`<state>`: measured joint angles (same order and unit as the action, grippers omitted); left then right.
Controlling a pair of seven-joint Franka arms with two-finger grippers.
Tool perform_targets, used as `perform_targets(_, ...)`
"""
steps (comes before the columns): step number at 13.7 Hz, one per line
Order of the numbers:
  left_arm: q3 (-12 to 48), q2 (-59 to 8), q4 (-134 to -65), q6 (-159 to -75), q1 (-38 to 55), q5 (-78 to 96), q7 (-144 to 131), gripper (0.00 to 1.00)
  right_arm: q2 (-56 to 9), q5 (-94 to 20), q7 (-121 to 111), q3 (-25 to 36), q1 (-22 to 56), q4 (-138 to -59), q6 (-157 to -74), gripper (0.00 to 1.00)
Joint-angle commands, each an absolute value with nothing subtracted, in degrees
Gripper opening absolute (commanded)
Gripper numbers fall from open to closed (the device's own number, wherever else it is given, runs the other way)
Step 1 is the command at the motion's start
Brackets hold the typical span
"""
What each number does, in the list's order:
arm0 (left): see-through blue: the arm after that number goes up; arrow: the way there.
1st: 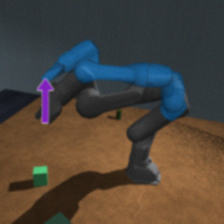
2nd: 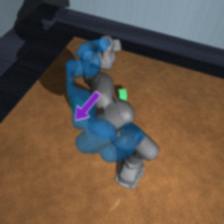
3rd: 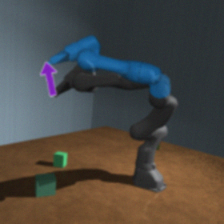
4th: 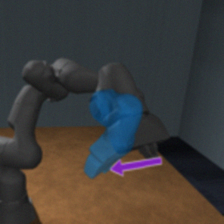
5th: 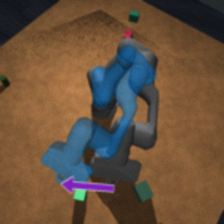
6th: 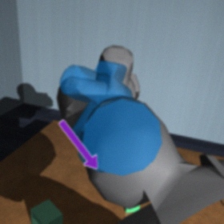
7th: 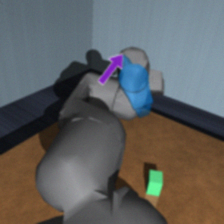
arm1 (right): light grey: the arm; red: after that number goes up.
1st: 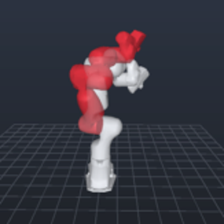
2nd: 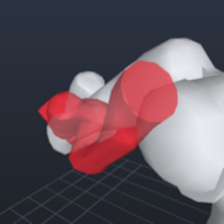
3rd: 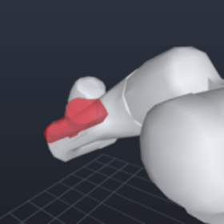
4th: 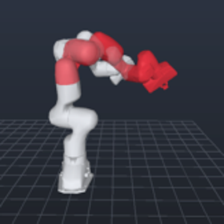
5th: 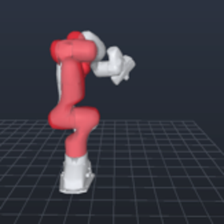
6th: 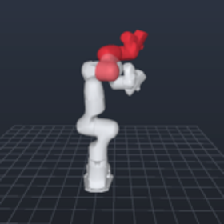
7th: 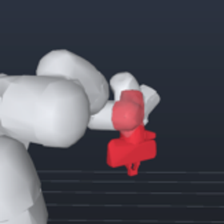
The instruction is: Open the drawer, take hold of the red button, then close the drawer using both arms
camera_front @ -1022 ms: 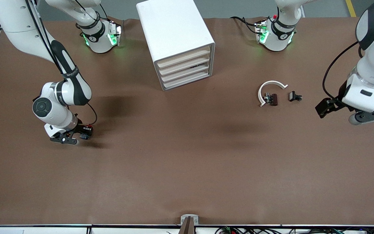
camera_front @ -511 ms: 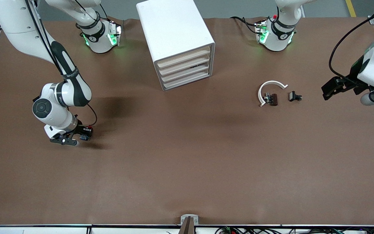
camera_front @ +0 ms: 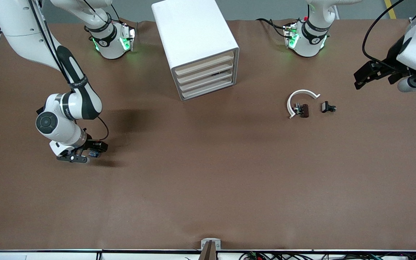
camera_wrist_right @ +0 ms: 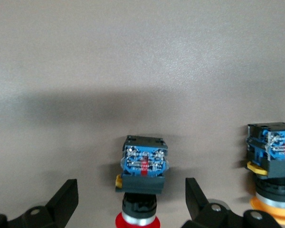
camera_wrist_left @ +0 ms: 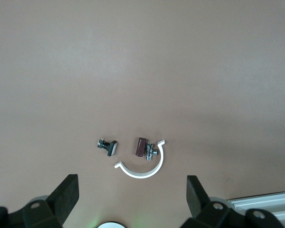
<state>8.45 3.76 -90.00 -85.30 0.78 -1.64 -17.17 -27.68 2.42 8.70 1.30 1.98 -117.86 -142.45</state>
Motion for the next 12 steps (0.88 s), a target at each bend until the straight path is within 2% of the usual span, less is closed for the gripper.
perform_targets(1,5.7,9.8,-98.2,-89.2,2.5,-0.3,-15.4,1.0,-27.9,3.4,8.6,1.2,1.9,-113.6,-135.7,1.0)
perform_targets(4,5.5,10.9,-99.1,-89.5,2.2,-0.3,-11.0,1.0,-24.7,3.4,8.0,1.2,1.9,-113.2,-132.1,1.0)
perform_targets(7,5.5,10.9,-99.1,-89.2,2.0,-0.4,-10.5,1.0,-21.1,3.4,3.5,1.3,1.2,-109.6,-120.0,1.0)
perform_targets(12,5.7,10.7,-98.6,-88.1,2.0,-0.3,-10.1,1.0,-13.0,3.3,-3.7,1.4,-2.2,-106.2,-106.1,1.0)
